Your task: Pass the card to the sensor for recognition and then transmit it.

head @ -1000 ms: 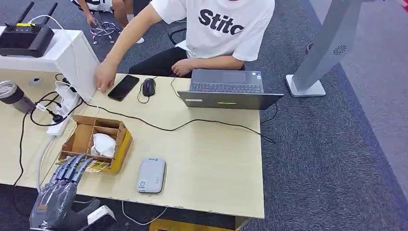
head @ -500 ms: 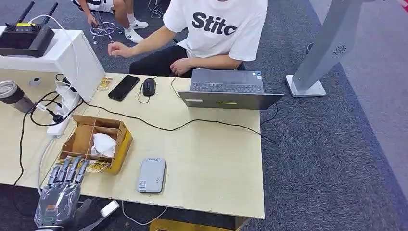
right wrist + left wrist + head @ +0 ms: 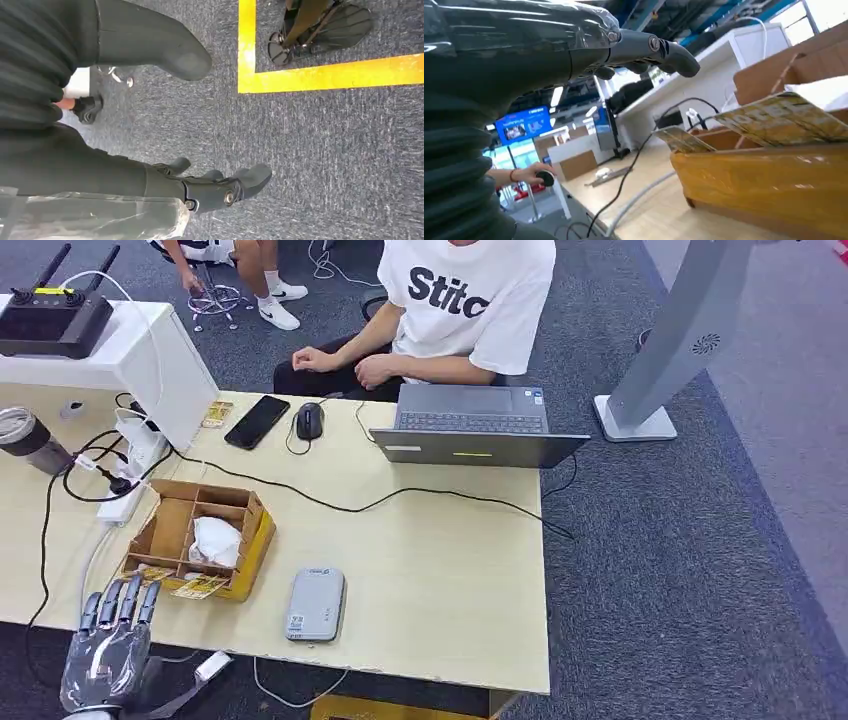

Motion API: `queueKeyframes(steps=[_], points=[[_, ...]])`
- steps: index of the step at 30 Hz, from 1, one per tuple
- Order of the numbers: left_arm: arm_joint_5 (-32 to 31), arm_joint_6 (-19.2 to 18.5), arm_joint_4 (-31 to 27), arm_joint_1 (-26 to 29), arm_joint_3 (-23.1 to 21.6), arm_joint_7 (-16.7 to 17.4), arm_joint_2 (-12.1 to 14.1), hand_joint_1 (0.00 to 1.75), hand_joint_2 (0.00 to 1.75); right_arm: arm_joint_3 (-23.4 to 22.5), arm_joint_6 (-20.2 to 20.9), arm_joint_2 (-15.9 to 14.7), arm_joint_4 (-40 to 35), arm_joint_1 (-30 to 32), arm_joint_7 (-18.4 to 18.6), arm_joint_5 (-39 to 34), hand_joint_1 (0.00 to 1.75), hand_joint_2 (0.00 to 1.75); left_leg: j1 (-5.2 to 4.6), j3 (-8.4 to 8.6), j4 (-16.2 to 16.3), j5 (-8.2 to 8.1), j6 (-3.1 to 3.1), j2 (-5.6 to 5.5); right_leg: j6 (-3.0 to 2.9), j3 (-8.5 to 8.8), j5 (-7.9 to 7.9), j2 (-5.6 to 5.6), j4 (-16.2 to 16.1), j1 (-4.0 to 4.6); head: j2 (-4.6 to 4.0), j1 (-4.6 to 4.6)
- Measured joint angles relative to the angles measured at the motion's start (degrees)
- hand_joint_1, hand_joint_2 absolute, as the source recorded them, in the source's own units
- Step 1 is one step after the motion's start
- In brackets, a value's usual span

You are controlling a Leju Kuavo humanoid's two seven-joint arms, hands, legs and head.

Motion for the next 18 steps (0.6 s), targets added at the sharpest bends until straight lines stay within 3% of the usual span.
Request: queueKeyframes(steps=[4,9,18], points=[[-1.9,5.8,1.6,-0.7,4.8,-4.2,-1.9,0.00,1.75,0.9,0.0,0.0,0.0,0.0,-0.5,-0.7,0.00,1.75,0.00,-0.01,0.0,0.00,0.00,-0.02,0.00,0.00,0.00,-0.02,0.0,0.00,0.00,0.00],[-2.0,10.5,1.8,-1.8,9.1,-7.5,-3.4,0.00,1.75,2.0,0.0,0.0,0.0,-0.1,-0.7,-1.2,0.00,1.75,0.00,0.00,0.0,0.00,0.00,-0.02,0.00,0.00,0.00,-0.02,0.0,0.00,0.00,-0.02],[-1.8,12.1,3.1,-4.9,10.3,-10.4,-4.7,0.00,1.75,3.9,0.1,0.0,0.0,-0.4,-0.7,-1.4,0.00,1.75,0.00,0.01,0.0,0.01,0.00,-0.03,0.00,0.01,0.00,-0.03,0.0,0.00,0.00,0.00]])
